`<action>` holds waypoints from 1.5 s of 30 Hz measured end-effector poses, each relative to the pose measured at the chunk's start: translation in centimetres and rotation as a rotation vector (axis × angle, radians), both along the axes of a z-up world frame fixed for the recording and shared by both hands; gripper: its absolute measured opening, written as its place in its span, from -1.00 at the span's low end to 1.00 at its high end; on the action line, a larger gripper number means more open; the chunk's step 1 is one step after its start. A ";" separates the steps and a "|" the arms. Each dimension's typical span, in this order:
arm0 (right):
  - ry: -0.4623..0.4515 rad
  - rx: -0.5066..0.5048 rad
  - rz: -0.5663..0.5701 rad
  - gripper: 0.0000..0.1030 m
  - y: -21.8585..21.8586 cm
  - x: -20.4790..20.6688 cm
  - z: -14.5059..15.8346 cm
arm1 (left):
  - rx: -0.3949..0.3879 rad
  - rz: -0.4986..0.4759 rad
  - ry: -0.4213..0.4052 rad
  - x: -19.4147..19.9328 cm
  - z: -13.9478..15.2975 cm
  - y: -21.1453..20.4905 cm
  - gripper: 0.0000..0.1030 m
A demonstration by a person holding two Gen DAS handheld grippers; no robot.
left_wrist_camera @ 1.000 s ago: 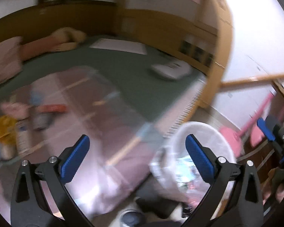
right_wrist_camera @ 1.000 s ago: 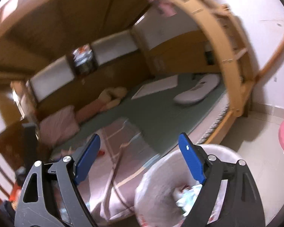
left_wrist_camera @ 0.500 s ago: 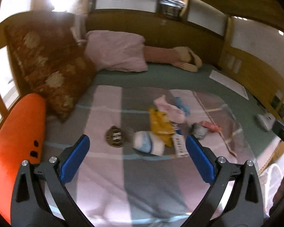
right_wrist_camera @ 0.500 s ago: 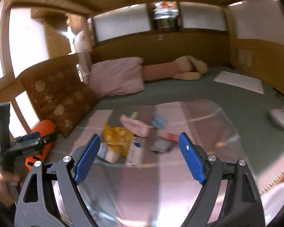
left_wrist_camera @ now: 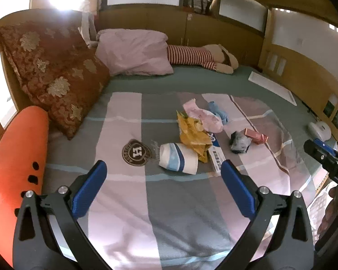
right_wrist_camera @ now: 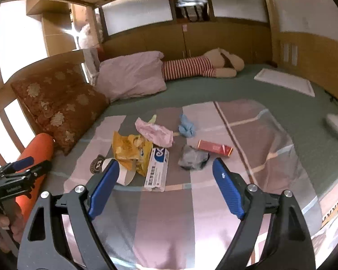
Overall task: Collect trash
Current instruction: 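Move both open tools back above the remaining trash on the bed, then grasp the yellow snack bag with the left tool while the right tool grasps the grey plastic bag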
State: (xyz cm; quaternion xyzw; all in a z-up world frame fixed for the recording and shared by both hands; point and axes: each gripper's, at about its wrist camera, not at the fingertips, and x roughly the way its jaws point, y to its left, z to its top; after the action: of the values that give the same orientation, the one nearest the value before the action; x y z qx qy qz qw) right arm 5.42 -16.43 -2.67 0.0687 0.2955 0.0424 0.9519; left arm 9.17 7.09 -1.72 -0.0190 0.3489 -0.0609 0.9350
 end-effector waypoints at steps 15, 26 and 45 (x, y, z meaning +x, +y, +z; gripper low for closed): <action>0.004 -0.017 0.022 0.61 1.0 0.5 -0.4 | -0.016 -0.009 0.018 -0.2 -0.3 -0.3 0.95; 0.019 -0.006 -0.033 0.61 -0.8 1.2 -0.7 | 0.003 -0.013 0.030 0.1 -0.7 -0.6 0.95; 0.110 0.038 -0.077 0.61 -2.5 3.3 -2.7 | -0.049 -0.038 0.178 15.1 -7.3 -4.7 0.55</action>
State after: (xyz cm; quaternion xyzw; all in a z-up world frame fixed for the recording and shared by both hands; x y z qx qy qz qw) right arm 8.76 -18.95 -5.34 0.1001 0.3437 0.0075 0.9337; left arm 24.30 2.37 -9.03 -0.0405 0.4291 -0.0854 0.8983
